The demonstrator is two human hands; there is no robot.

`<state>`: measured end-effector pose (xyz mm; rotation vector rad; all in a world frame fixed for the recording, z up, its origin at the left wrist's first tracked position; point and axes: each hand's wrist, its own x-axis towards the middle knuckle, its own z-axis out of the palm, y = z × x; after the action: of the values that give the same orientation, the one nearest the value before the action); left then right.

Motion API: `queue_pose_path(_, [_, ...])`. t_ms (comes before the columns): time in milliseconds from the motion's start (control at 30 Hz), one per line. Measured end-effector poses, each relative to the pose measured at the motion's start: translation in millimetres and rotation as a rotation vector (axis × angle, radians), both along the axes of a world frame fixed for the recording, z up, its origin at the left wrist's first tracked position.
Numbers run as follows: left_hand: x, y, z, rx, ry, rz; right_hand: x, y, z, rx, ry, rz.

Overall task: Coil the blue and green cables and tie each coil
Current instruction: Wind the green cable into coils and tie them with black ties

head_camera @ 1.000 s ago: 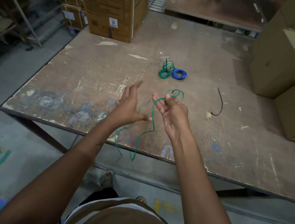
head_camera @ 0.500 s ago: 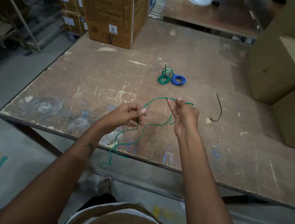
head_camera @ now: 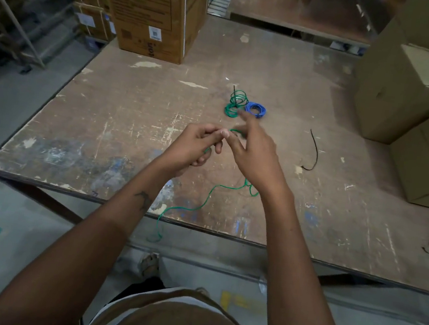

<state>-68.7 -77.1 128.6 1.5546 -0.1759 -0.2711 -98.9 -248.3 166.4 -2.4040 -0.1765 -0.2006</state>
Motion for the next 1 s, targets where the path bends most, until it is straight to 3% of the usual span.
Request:
queue_pose_path(167, [14,9,14,0.197,-0.041,-0.043,7,0,-4,0.184,-0.019,-0.005])
queue_pose_path(300, [19,29,7,0.355,-0.197,-0.067,11,-9,-15,0.255,0.049,-0.174])
queue_pose_path(467, [27,53,-19,0.313,-0.281,-0.118,19,-21,-13,0.781,0.243,-0.368])
queue_pose_path(533, [29,54,-28,0.336,-0.266,-0.104,19,-19,-14,0.796,0.281,-0.399])
queue_pose_path(633, [35,58,-39,0.529,-0.311,-0.018,22,-23,-12,0.853,0.329,-0.454])
queue_pose_path(733, [40,70,-45,0.607,-0.342,0.041,28,-35,-15,0.764,0.425,-0.413])
queue_pose_path(867, [46,66,-35,0.601,-0.392,0.018,25,-27,-24,0.022,0.448,-0.215])
queue_pose_path(900, [48,62,-29,0.608,-0.422,0.003,25,-18,-23,0.001,0.445,-0.154])
queue_pose_path(1000, [62,55,-12,0.619,-0.512,-0.088,28,4,-15,0.398,0.560,-0.050])
